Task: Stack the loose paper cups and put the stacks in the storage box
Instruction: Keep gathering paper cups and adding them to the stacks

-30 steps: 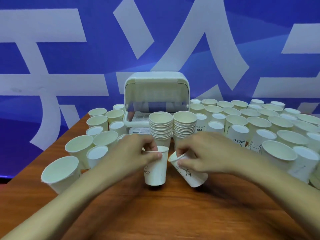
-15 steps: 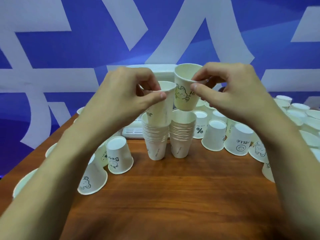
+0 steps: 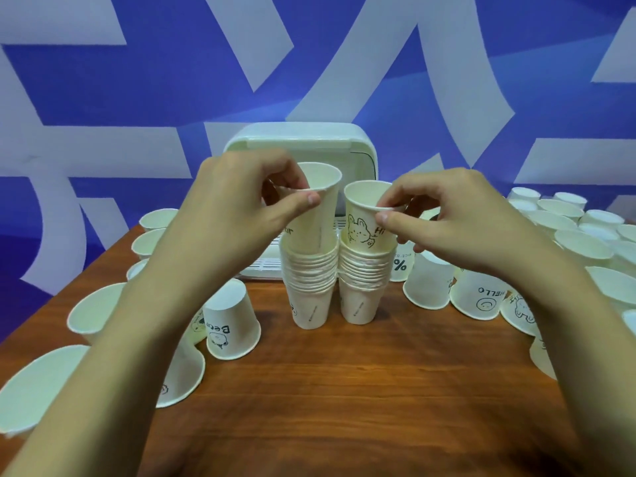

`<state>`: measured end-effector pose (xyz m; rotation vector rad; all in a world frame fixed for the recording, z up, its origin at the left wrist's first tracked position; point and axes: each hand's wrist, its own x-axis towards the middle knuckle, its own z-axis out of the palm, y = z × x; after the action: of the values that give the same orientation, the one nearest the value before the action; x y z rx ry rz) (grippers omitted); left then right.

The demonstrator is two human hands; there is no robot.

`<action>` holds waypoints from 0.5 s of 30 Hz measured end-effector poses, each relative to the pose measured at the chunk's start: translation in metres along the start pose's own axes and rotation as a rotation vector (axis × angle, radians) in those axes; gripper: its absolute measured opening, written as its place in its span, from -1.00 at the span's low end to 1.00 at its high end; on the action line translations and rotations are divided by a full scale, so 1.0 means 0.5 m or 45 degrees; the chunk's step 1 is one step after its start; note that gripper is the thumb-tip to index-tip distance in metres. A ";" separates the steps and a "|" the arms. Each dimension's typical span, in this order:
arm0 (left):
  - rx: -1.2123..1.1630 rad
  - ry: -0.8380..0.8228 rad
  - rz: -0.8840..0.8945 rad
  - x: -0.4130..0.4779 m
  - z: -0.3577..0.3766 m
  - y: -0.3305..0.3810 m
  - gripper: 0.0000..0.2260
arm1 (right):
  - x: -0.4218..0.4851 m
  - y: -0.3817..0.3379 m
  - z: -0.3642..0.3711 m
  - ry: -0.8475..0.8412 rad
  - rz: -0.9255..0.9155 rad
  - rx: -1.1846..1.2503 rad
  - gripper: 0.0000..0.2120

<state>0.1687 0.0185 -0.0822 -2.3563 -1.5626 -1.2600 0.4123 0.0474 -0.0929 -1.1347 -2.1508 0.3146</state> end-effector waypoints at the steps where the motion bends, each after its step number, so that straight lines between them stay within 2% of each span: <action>1: 0.003 -0.003 -0.006 0.001 0.001 -0.003 -0.86 | 0.000 0.001 0.002 -0.034 0.011 0.000 -0.94; 4: 0.044 -0.083 -0.043 0.005 0.011 -0.015 -0.85 | 0.002 0.011 0.011 -0.123 0.046 -0.053 -0.91; 7: 0.179 -0.321 -0.049 0.010 0.034 -0.026 -0.84 | 0.008 0.028 0.029 -0.173 0.053 -0.178 -0.90; 11: 0.285 -0.631 -0.084 0.012 0.058 -0.048 -0.76 | 0.015 0.042 0.050 -0.209 0.088 -0.120 -0.89; 15: 0.252 -0.710 -0.131 0.013 0.068 -0.063 -0.72 | 0.016 0.039 0.059 -0.229 0.096 -0.184 -0.90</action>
<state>0.1650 0.0538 -0.1126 -2.6552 -1.8554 -0.4316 0.4019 0.0685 -0.1209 -1.3148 -2.3221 0.3089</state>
